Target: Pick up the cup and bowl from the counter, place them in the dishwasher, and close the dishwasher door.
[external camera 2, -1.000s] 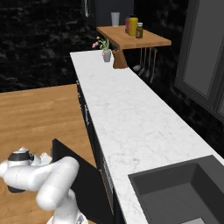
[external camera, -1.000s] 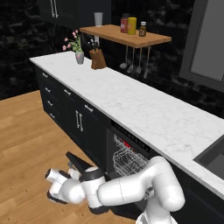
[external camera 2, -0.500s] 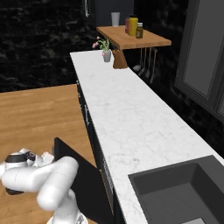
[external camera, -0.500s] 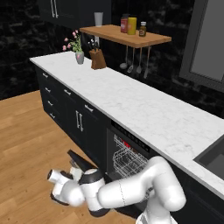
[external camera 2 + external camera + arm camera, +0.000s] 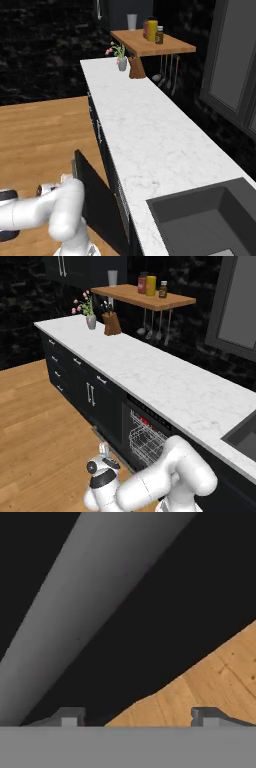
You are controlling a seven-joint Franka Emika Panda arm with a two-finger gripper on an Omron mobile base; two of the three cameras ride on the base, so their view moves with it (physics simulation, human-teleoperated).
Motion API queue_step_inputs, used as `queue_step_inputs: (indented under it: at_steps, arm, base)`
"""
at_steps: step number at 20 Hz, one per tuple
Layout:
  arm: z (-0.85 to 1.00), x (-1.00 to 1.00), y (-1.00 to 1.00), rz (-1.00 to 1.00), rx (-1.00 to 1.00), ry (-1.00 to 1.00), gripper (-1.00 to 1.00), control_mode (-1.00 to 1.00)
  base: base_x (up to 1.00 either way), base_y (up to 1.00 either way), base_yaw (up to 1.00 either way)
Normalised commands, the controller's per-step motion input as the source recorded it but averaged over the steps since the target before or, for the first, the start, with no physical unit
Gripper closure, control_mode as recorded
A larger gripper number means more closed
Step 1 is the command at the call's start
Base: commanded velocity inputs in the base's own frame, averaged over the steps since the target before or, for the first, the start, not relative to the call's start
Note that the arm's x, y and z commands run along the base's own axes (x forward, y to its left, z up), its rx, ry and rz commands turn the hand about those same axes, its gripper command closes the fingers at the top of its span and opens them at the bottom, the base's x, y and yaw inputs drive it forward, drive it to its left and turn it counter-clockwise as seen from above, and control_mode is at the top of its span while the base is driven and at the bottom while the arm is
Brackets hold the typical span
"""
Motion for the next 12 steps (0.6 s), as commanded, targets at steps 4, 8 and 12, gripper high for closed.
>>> queue_step_inputs:
  at_steps: [4,8,12]
  arm:
    - [0.00,0.93,-1.00,-0.34,-0.42,0.08,-1.00,-1.00]
    - [0.00,1.00,-0.99,-0.32,-0.43,0.13,-1.00,-1.00]
    - [0.00,1.00,-0.85,-0.34,-0.44,0.23,-1.00,-1.00]
  base:
    - [0.00,0.00,0.00]
    - [0.00,0.00,0.00]
    - [0.00,0.00,0.00]
